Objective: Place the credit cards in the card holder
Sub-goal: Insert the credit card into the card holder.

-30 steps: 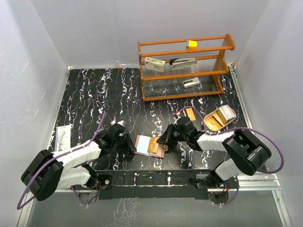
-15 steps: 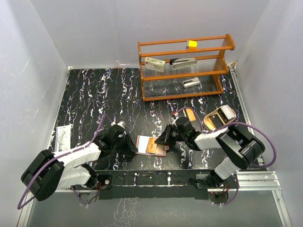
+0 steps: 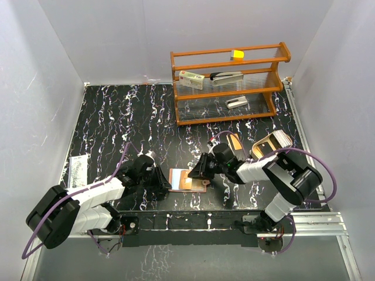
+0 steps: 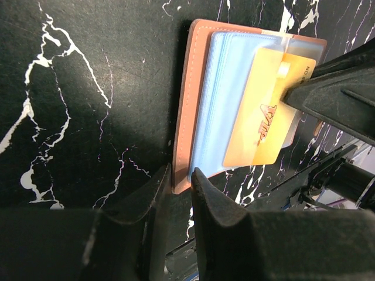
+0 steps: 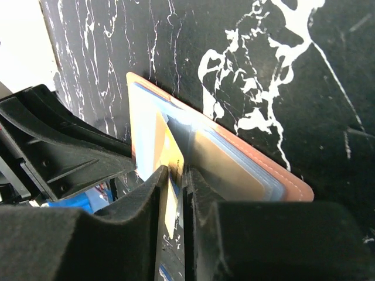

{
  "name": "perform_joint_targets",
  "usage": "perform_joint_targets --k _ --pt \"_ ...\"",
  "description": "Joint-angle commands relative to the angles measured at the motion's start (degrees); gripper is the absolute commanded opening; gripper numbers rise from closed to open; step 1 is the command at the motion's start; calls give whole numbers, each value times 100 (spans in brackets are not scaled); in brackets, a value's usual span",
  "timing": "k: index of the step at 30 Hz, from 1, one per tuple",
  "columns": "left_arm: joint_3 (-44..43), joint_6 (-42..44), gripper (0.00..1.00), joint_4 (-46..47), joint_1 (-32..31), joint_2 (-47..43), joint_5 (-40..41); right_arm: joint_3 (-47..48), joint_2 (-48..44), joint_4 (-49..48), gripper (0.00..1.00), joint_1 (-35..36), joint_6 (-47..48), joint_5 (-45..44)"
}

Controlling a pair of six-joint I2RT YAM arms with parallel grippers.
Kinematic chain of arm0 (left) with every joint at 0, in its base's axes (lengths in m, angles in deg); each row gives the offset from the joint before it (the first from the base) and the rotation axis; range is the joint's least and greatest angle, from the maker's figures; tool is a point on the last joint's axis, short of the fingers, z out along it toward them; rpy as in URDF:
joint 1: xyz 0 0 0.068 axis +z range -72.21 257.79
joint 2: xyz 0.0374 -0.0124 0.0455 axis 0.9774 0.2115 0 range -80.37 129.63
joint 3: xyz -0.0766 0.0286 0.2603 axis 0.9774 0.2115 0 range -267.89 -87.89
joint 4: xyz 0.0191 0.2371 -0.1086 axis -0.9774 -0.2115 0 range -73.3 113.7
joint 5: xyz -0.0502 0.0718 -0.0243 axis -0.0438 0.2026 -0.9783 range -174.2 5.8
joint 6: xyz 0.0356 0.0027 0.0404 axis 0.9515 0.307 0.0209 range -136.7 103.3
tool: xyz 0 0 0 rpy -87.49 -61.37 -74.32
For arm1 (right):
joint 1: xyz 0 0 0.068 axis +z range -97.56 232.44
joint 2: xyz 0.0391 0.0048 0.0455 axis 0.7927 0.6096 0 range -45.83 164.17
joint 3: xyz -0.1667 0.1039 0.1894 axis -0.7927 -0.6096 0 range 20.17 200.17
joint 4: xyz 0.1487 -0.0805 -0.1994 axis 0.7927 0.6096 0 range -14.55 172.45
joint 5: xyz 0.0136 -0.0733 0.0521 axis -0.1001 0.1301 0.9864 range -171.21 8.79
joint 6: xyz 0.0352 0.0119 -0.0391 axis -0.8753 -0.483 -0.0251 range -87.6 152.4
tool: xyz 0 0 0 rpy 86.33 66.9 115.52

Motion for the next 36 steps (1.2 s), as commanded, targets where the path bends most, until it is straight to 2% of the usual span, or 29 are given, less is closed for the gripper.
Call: perform_joint_targets --k 1,6,11,24,36 --pt "35 -23 19 -41 2 -58 -123 455 -103 935 19 94 552 -374" --pt "35 -22 19 -78 0 -126 -109 796 -522 2241 32 101 918 -1009" --pt "44 -31 19 -44 -3 -127 -123 848 -719 2583 36 208 949 -1178" --pt "57 -30 19 -7 -2 -130 -153 1068 -236 1871 33 727 561 -1015" --pt "52 7 19 -31 -2 -120 -135 950 -167 1217 35 771 437 -707"
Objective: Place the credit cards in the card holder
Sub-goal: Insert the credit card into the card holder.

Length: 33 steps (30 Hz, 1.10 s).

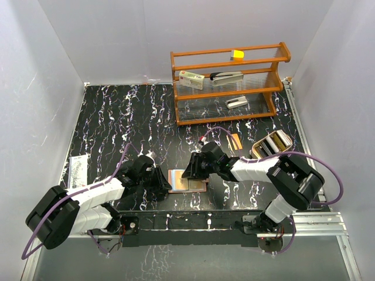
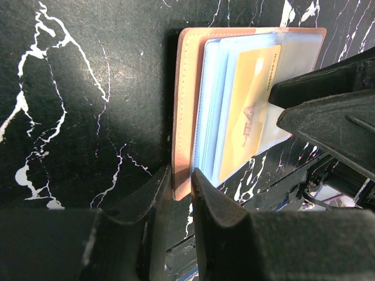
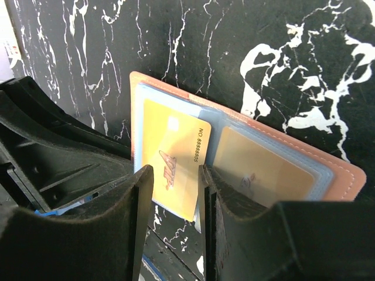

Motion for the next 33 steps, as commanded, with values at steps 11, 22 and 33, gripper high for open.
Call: perform_joint_targets --k 11,22,33 --pt "-32 71 20 -135 0 -153 37 247 -58 -156 35 48 165 263" --pt "-368 192 50 -671 -2 -684 203 1979 -531 2766 43 -329 2255 -1232" --pt "-925 570 74 -1342 -2 -1142 158 3194 -638 4177 44 -2021 4672 -3000"
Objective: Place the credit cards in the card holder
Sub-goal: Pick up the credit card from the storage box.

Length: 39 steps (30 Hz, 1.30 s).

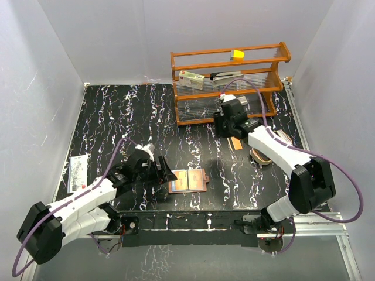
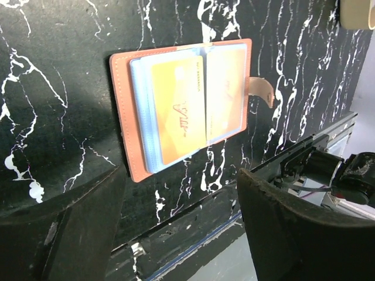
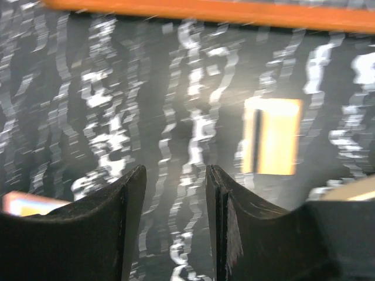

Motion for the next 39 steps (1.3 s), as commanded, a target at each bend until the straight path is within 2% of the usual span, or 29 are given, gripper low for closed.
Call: perform_joint_targets --k 1,2,4,5,9,16,24,33,39 --pt "-418 301 76 -484 -2 -226 -27 355 -196 447 44 -431 1457 -1277" --pt "-487 356 77 -566 -2 -244 -39 349 -208 435 44 -531 1631 -1507" --pt "-633 464 96 -712 -2 -264 -59 329 -214 348 44 -819 1949 -1738" --pt "-693 511 98 -798 -2 -271 -52 328 -220 304 43 -978 2139 -1641" --pt "-864 681 99 -990 -2 -286 -38 48 -292 -96 45 -1387 2950 -1591" --pt "-1152 973 99 -1362 -2 -343 -62 -84 126 -142 47 -1967 3607 -2407" --pt "-1251 1135 99 -1564 -2 -443 122 -103 473 -188 51 -2528 3912 -2642" --pt "-1272 1161 99 -1529 -3 -511 144 -265 881 -477 52 -2852 4124 -2684" --pt "-1353 1305 99 -1681 -2 -558 266 -123 1325 -703 51 -3035 4254 -3161"
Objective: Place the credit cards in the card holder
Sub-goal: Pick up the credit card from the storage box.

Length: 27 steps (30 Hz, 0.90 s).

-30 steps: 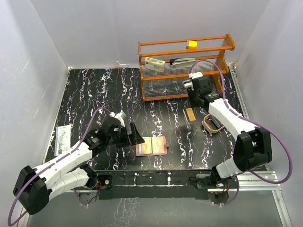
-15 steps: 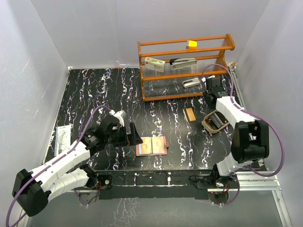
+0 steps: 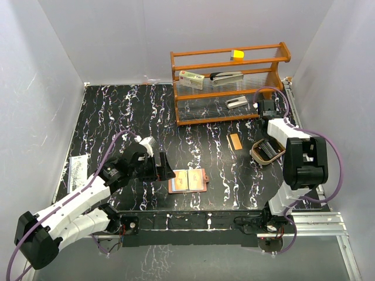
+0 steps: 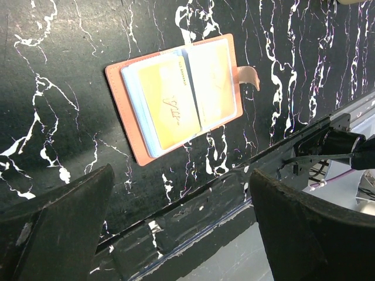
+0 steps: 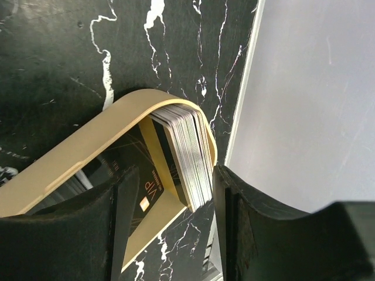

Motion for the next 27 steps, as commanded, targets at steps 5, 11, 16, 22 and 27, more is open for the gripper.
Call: perform_joint_targets --k 5,11,16,22,27 --pt "-358 339 99 -410 -2 -203 485 33 294 -713 48 -251 262 -581" --pt "-369 385 99 -369 -2 -244 495 38 475 -825 43 -334 265 -569" --pt "-411 408 99 -327 -2 -121 458 42 381 -820 36 -330 283 -545" --pt "-407 419 99 -222 -2 -29 396 145 364 -706 29 -335 277 -511" --pt "-386 408 99 -203 2 -33 376 213 158 -660 24 -334 278 -466"
